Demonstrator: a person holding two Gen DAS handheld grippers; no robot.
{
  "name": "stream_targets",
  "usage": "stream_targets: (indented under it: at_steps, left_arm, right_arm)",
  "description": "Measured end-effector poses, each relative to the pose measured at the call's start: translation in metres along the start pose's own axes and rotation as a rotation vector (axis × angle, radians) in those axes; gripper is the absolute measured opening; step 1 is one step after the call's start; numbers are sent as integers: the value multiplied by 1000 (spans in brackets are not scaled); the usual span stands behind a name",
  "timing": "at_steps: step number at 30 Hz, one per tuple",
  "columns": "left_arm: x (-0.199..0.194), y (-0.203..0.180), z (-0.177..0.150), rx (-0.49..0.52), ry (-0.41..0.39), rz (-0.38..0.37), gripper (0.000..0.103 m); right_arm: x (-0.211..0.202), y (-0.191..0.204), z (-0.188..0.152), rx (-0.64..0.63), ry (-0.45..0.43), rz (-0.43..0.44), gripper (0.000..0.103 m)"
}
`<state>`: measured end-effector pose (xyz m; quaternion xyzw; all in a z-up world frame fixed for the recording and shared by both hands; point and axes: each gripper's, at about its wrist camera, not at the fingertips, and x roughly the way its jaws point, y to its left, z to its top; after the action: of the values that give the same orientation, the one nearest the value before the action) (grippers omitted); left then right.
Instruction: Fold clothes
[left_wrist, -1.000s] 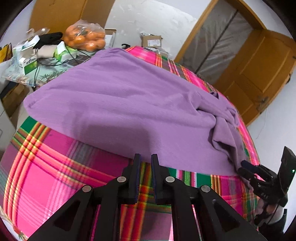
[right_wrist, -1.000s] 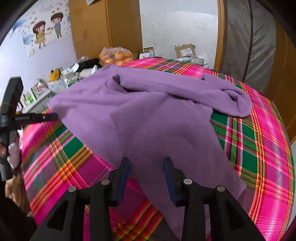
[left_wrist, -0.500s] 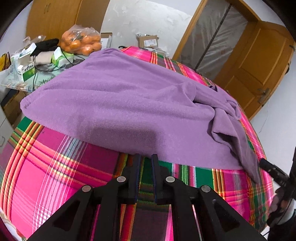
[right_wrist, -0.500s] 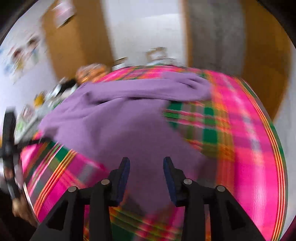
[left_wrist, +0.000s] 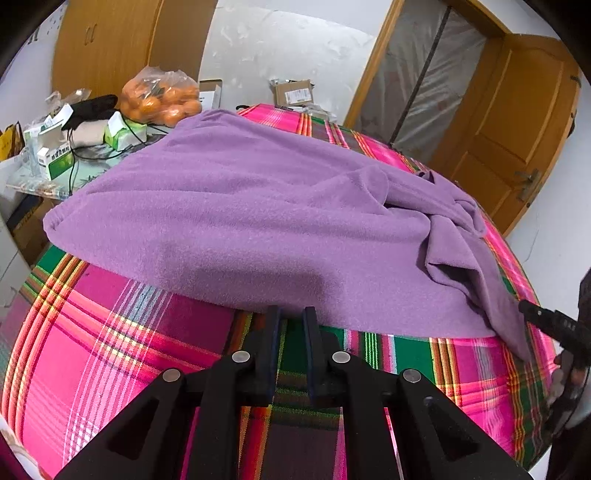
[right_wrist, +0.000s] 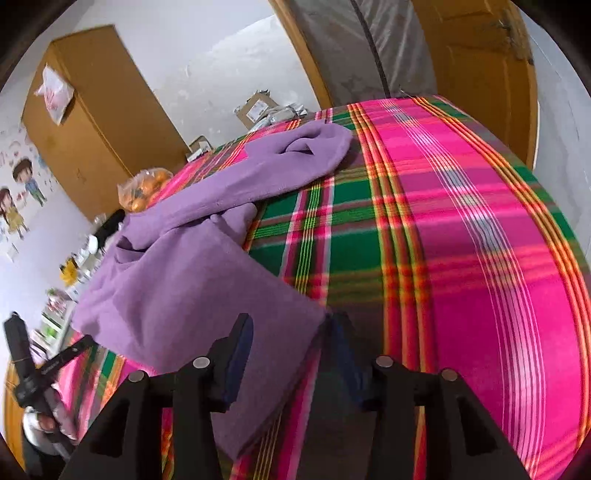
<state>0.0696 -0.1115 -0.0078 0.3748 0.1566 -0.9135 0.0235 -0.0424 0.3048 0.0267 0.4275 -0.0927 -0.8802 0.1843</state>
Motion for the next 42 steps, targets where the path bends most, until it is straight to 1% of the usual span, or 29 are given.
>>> stream_targets:
  at_steps: [1, 2, 3, 4, 7, 10, 14, 17, 20, 22, 24, 26, 28, 30, 31, 33, 34, 37, 38, 39, 40, 42]
  left_arm:
    - [0, 0, 0, 2, -1, 3, 12]
    - [0, 0, 0, 2, -1, 4, 12]
    - [0, 0, 0, 2, -1, 3, 12]
    - [0, 0, 0, 1, -2, 3, 12]
    - [1, 0, 0, 3, -2, 4, 12]
    - [1, 0, 0, 0, -2, 1, 12]
    - [1, 2, 0, -9, -3, -7, 12]
    - [1, 2, 0, -11, -4, -9, 12]
    - [1, 2, 0, -14, -4, -13, 12]
    - [1, 2, 0, -15, -4, -13, 12]
    - [1, 2, 1, -14, -3, -12, 12]
    - [1, 2, 1, -12, -3, -12, 12]
    - [1, 2, 1, -10, -2, -11, 12]
    - [1, 2, 1, -8, 1, -17, 14]
    - [1, 2, 2, -7, 3, -21, 16]
    - [-1, 3, 2, -11, 8, -28, 16]
    - [-2, 4, 2, -17, 10, -32, 18]
    - [-6, 13, 1, -64, 8, -50, 28]
    - [-9, 17, 1, -79, 3, -50, 34]
    - [-11, 22, 2, -95, -3, -46, 37]
    - [-13, 27, 3, -112, -11, -40, 40]
    - [-16, 39, 5, -150, -22, -23, 40]
  right_arm:
    - [3, 5, 0, -26, 10, -15, 32]
    - [5, 7, -1, -41, 25, -9, 15]
    - [8, 9, -2, -47, 40, 7, 8]
    - [7, 8, -3, -51, 37, 15, 7]
    - [-12, -5, 5, -30, -36, 8, 7]
    - [-41, -25, 24, -8, -126, -63, 7]
    - [-84, -51, 56, 6, -254, -225, 7]
    - [-111, -67, 74, 25, -345, -410, 8]
    - [-131, -81, 80, 83, -411, -560, 8]
    - [-138, -91, 78, 122, -421, -610, 14]
    - [-135, -93, 73, 126, -405, -629, 15]
    - [-130, -86, 63, 92, -392, -586, 21]
    - [-121, -71, 52, 39, -366, -506, 30]
    - [-107, -51, 40, -36, -319, -420, 34]
    - [-99, -40, 33, -76, -290, -372, 34]
    - [-81, -12, 15, -182, -205, -247, 35]
    - [-76, 1, 7, -236, -173, -204, 36]
    - [-59, 46, -25, -448, -89, -99, 36]
    - [-53, 58, -35, -514, -65, -74, 36]
    - [-47, 69, -44, -574, -43, -53, 36]
    - [-42, 77, -50, -611, -25, -39, 36]
    - [-31, 86, -55, -652, 10, -19, 37]
